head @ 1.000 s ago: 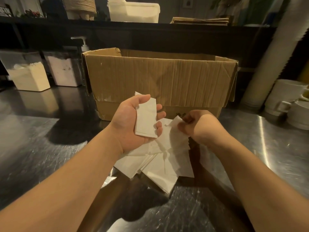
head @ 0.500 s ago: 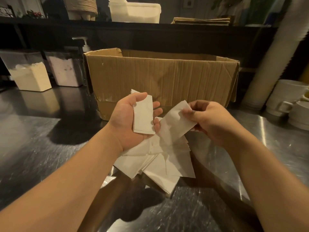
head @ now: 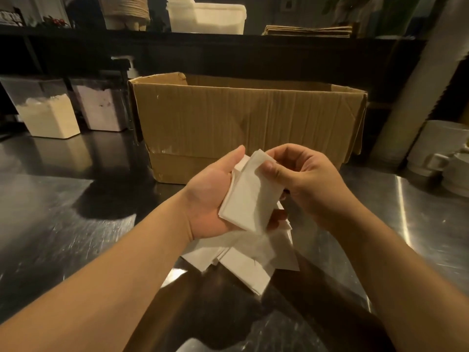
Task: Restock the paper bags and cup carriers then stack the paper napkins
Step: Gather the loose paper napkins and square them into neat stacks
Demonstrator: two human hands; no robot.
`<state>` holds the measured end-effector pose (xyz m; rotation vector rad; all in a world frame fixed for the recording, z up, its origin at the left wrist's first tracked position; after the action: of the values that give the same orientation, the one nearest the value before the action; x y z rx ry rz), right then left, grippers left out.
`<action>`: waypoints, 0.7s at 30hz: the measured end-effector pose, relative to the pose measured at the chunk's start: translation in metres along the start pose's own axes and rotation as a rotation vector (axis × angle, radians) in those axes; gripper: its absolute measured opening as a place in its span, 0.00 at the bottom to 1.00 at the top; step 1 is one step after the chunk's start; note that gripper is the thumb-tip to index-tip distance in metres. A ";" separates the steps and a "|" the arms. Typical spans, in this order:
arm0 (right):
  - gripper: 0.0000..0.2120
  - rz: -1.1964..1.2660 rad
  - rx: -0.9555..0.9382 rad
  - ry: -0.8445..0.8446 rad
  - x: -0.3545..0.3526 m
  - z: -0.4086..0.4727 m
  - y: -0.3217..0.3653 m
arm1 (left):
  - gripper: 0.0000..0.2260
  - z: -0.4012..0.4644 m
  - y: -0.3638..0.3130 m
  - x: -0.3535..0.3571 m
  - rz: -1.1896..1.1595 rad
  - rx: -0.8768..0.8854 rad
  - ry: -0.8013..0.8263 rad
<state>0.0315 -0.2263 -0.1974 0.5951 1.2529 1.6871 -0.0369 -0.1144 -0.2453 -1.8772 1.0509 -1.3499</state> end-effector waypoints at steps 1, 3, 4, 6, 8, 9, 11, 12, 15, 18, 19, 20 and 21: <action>0.10 0.004 -0.007 -0.011 0.000 0.000 0.001 | 0.29 0.000 0.002 0.001 0.007 -0.015 0.031; 0.08 0.013 -0.008 -0.031 0.001 -0.001 0.001 | 0.27 -0.003 0.004 0.006 0.062 -0.016 0.078; 0.08 -0.002 -0.006 -0.045 0.002 -0.001 0.000 | 0.24 -0.004 0.004 0.007 0.081 -0.010 0.086; 0.10 -0.081 -0.017 -0.075 0.004 -0.001 -0.003 | 0.25 -0.005 0.005 0.007 0.108 -0.013 0.083; 0.12 -0.147 -0.020 -0.096 0.004 0.000 -0.006 | 0.28 -0.006 0.006 0.004 0.141 -0.017 0.043; 0.11 -0.158 -0.013 -0.096 0.004 0.000 -0.007 | 0.29 -0.007 0.006 0.004 0.148 -0.021 0.022; 0.10 -0.151 0.002 -0.086 0.005 -0.001 -0.009 | 0.28 -0.008 0.006 0.004 0.142 -0.032 -0.004; 0.10 -0.144 0.007 -0.080 0.005 -0.001 -0.009 | 0.27 -0.008 0.007 0.005 0.134 -0.036 -0.016; 0.09 -0.136 0.004 -0.084 0.005 -0.001 -0.009 | 0.28 -0.009 0.007 0.003 0.121 -0.053 -0.033; 0.05 -0.160 -0.015 -0.164 -0.003 0.003 -0.008 | 0.26 -0.010 0.004 0.001 0.091 -0.066 -0.050; 0.05 -0.185 -0.006 -0.200 -0.009 0.006 -0.009 | 0.26 -0.010 0.003 0.000 0.067 -0.064 -0.060; 0.04 -0.225 0.024 -0.230 -0.014 0.010 -0.012 | 0.25 -0.010 0.001 -0.001 0.041 -0.054 -0.066; 0.04 -0.288 0.075 -0.239 -0.019 0.013 -0.017 | 0.25 -0.009 -0.002 -0.003 0.016 -0.038 -0.072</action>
<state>0.0570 -0.2354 -0.2059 0.6097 1.1711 1.2965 -0.0456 -0.1114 -0.2425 -1.9264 1.0599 -1.2524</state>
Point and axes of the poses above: each hand's wrist, its own z-axis towards the middle knuckle, its own x-axis out of the palm, y = z × x, the point moved 7 cm from there along z, towards the middle knuckle, and after that the axes turned 11 degrees about -y, right-handed, at the moved point
